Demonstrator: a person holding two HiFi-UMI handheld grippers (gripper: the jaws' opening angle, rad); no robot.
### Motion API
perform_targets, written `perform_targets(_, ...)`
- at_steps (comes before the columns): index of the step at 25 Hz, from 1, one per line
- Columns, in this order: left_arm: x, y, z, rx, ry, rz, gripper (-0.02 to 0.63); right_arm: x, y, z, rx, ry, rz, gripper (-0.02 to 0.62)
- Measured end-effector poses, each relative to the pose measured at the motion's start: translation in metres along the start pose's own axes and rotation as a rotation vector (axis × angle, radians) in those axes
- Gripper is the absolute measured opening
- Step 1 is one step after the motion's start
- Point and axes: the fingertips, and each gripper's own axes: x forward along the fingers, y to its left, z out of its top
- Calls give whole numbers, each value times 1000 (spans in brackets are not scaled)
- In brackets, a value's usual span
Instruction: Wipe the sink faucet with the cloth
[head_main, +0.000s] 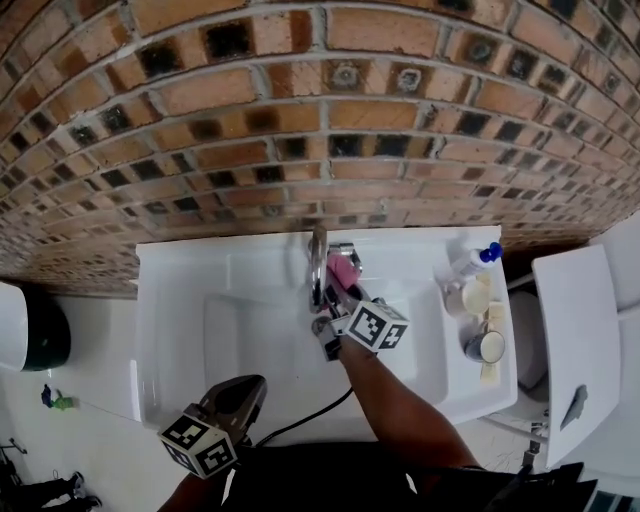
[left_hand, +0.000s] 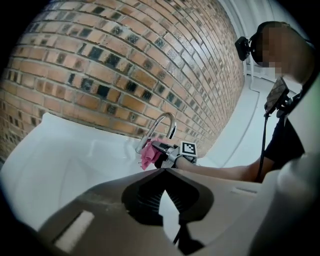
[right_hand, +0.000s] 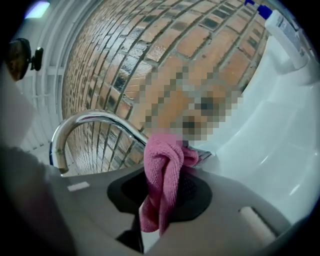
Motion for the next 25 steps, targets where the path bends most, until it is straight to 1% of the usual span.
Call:
perform_targets(4, 3, 9, 6, -16, 3, 22, 6, 10, -13, 3, 43, -18, 13, 92)
perform_targets(8, 11, 14, 3, -33, 20, 23, 6, 15, -18, 5, 82, -26, 30, 92)
perform_targets(14, 25, 17, -1, -41, 47, 9, 6, 13, -22, 2, 209, -26, 68, 91)
perform_targets(17, 29, 17, 1, -49, 49, 13, 6, 8, -36, -6, 231, 2, 28, 91)
perform_targets(18, 30, 18, 1, -53, 49, 14, 6, 6, -41, -10, 258, 6, 17, 91)
perform_targets(20, 32, 18, 0, -57, 47, 11, 6, 7, -42, -15, 357, -3, 36, 92)
perform_targets(22, 33, 18, 1, -63, 44, 13, 6, 9, -38, -17, 431, -10, 75, 92)
perform_targets(23, 33, 17, 1, -67, 43, 15, 6, 11, -36, -17, 451, -11, 95, 92)
perform_targets(25, 34, 17, 0, -75, 40, 16, 6, 13, -39, -17, 422, 8, 101, 92)
